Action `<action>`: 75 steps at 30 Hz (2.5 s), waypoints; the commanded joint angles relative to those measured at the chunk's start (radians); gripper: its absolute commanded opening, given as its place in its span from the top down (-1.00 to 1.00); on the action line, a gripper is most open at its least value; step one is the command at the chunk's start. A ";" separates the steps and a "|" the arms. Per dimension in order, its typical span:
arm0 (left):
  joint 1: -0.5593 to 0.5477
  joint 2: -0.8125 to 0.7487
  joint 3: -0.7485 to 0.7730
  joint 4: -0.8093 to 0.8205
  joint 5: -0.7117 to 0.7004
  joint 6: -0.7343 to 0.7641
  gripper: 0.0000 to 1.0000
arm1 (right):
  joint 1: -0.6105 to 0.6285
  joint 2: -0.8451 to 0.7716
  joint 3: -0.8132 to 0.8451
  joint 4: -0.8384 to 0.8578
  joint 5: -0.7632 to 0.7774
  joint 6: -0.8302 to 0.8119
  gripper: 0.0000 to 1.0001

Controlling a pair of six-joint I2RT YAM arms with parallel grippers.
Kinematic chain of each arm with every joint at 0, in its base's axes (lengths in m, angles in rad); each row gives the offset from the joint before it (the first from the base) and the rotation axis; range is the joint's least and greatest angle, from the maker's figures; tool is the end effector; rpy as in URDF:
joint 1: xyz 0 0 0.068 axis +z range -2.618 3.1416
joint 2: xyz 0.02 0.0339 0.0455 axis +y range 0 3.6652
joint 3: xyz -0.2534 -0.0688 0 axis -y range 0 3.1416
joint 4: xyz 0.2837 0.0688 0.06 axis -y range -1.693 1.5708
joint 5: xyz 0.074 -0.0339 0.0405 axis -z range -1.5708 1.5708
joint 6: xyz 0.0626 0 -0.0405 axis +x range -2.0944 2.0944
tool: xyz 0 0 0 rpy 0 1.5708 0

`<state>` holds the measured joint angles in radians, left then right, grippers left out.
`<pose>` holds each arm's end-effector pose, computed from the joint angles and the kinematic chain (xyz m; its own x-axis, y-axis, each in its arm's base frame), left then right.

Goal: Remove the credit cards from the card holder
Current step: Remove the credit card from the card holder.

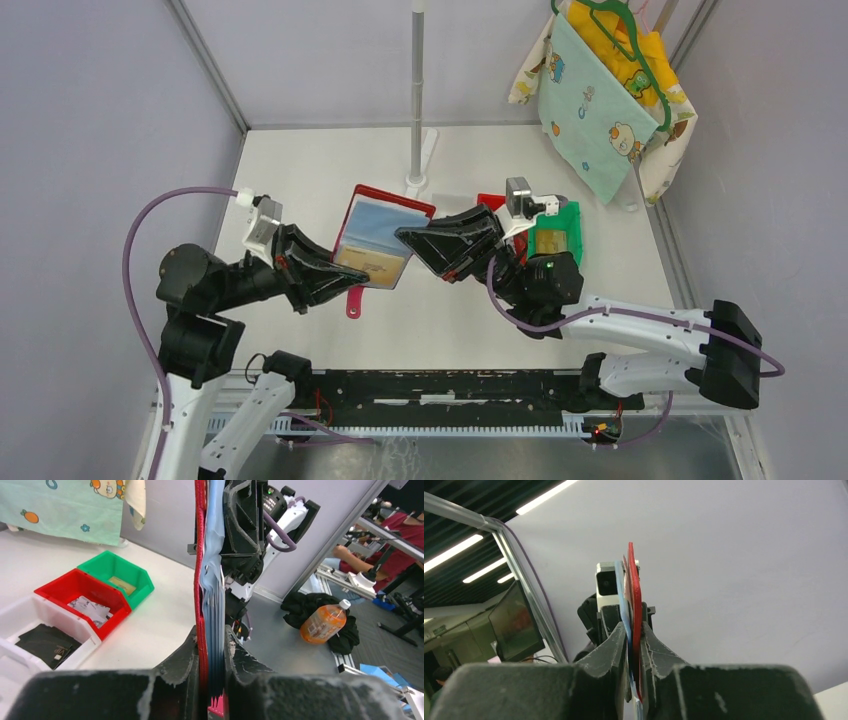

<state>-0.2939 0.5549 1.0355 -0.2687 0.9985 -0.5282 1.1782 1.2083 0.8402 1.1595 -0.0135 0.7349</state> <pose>0.1129 -0.0892 0.4541 -0.3016 -0.1939 -0.9335 0.9164 0.2114 -0.3400 0.1188 0.2890 0.4015 -0.4200 0.7382 -0.5279 -0.8706 -0.1634 0.4641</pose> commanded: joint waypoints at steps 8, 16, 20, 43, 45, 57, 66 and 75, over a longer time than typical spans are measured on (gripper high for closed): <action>0.001 0.201 0.334 -0.779 0.069 0.884 0.96 | -0.049 -0.063 0.389 -0.960 -0.288 -0.538 -0.11; 0.000 0.274 0.438 -0.956 0.059 1.053 0.94 | -0.049 0.040 0.652 -1.415 -0.344 -0.761 0.16; 0.000 0.296 0.469 -0.997 0.045 1.085 0.94 | -0.049 0.038 0.682 -1.450 -0.343 -0.793 0.14; 0.001 0.153 0.261 -0.631 0.038 0.748 -0.72 | -0.061 -0.134 0.264 -0.660 -0.327 -0.331 1.00; 0.001 0.135 0.255 -0.603 0.036 0.723 -0.66 | -0.063 -0.149 0.225 -0.599 -0.317 -0.295 1.00; 0.000 0.153 0.293 -0.539 0.197 0.576 0.53 | -0.067 -0.179 0.037 -0.298 -0.288 -0.131 1.00; 0.001 0.212 0.348 -0.592 0.191 0.555 0.96 | -0.131 -0.237 0.042 -0.467 -0.239 -0.133 -0.22; 0.002 0.350 0.406 -0.833 0.073 0.668 0.96 | -0.157 -0.219 0.204 -0.759 -0.242 -0.272 -0.96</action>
<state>-0.2932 0.8429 1.3911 -0.9939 1.1213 0.0860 1.0210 0.9646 0.9463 0.5297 -0.2508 0.5331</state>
